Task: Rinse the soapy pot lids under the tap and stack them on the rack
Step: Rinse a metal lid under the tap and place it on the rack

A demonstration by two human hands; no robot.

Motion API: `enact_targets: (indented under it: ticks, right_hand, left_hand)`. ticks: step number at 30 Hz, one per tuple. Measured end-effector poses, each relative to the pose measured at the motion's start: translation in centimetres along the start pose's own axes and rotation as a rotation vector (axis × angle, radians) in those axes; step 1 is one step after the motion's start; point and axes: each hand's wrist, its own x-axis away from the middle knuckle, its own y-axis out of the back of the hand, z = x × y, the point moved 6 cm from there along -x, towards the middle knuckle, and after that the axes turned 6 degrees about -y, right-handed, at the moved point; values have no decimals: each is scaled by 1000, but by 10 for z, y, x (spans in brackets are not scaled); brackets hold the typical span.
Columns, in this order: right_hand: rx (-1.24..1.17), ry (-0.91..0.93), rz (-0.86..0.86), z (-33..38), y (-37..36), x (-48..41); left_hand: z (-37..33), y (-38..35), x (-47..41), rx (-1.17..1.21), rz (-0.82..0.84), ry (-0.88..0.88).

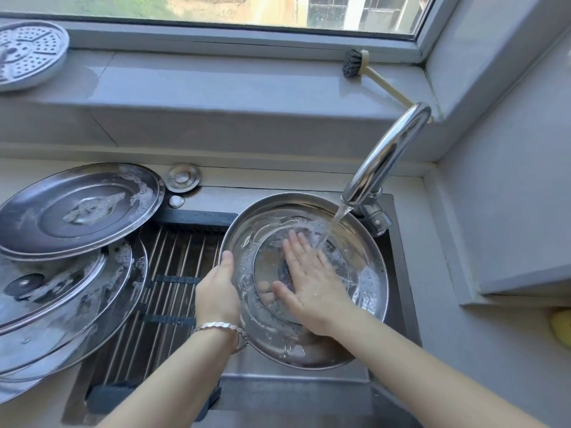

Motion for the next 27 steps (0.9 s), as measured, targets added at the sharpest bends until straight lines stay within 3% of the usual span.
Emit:
enact_targets:
  ticks: [4, 8, 9, 13, 18, 21, 24, 27]
  right_hand:
    - [53, 192, 22, 24, -10, 9]
    - [2, -60, -16, 4, 0, -5]
    - [-4, -50, -23, 10, 0, -4]
    - [10, 193, -37, 44, -8, -5]
    - [-60, -163, -110, -17, -1, -29]
    - [-189, -229, 47, -33, -28, -12]
    - [-268, -263, 192, -42, -48, 11]
    - [-300, -365, 234, -54, -63, 24]
  left_hand:
    - [5, 4, 4, 8, -15, 15]
    - [1, 7, 9, -58, -8, -16]
    - [-1, 7, 11, -66, -8, -25]
    - [-2, 7, 15, -80, -8, -43]
    - [-15, 16, 15, -242, -43, -133]
    - [-30, 21, 3, -374, -77, -227]
    - [-49, 17, -5, -652, -49, -359]
    - [-70, -2, 1, -944, 16, -486]
